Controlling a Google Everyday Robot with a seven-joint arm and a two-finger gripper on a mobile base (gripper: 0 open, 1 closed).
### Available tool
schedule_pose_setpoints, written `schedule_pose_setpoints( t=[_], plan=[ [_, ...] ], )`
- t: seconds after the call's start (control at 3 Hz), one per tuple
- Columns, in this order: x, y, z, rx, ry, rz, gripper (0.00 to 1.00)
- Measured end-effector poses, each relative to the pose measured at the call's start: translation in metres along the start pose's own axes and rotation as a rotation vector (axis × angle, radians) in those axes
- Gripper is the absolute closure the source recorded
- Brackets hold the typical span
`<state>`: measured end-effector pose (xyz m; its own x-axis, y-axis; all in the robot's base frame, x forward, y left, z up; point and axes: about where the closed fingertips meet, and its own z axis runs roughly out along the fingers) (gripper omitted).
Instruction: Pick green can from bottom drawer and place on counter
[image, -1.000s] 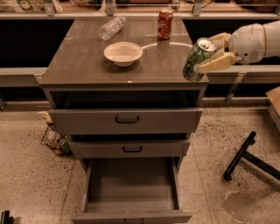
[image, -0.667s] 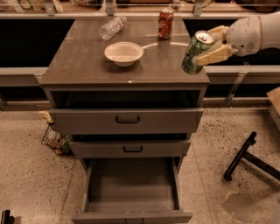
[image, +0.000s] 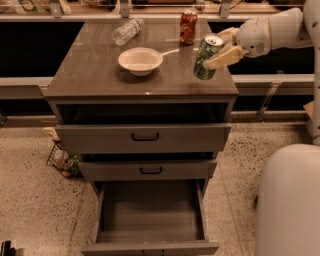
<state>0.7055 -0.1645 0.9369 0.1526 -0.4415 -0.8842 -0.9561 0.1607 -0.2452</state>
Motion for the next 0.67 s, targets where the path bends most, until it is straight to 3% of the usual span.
schedule_pose_setpoints(
  t=[0.67],
  plan=[
    [0.021,-0.012,0.044,-0.057,0.026,0.045,0.6]
  ],
)
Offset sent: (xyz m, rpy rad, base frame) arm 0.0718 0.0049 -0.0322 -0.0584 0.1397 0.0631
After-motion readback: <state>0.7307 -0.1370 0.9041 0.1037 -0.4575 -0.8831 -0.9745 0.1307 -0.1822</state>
